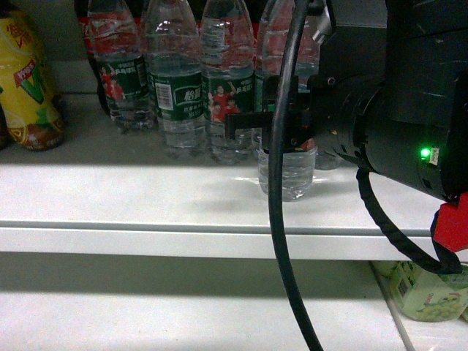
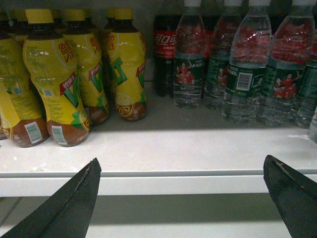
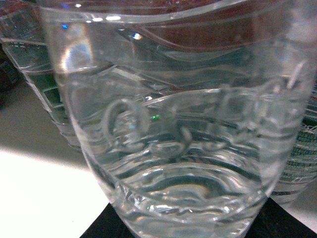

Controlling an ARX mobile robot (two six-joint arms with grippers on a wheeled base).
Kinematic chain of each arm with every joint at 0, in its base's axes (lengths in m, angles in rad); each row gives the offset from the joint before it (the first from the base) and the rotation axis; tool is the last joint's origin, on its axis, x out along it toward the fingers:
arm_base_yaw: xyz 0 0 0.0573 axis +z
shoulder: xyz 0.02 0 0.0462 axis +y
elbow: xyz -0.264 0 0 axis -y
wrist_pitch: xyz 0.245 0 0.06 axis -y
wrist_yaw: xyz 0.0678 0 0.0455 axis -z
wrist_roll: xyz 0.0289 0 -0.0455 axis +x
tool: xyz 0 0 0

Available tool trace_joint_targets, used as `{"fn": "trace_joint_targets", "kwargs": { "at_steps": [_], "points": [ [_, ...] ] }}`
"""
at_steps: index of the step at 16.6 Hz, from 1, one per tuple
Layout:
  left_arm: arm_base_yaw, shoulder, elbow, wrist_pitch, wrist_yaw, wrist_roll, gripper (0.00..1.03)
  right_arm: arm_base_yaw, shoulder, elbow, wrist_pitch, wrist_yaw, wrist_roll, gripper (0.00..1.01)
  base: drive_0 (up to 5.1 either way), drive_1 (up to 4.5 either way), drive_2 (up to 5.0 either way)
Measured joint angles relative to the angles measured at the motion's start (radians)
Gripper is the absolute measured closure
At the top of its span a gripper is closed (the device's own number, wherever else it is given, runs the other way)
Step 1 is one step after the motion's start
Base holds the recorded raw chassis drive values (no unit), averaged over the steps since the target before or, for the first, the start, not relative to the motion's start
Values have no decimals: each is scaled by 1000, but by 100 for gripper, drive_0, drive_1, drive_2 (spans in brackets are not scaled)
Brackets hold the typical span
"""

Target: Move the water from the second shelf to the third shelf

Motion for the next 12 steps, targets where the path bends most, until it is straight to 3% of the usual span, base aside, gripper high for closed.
{"fn": "trace_joint_targets", "kwargs": {
  "at_steps": [6,12],
  "points": [
    [0,0,0,0,0,0,5,-4,-9,-10,4,-11,-6,61,0,0,0],
    [0,0,0,0,0,0,5,-12,-92,-126,38,-42,-8,61,0,0,0]
  ]
}}
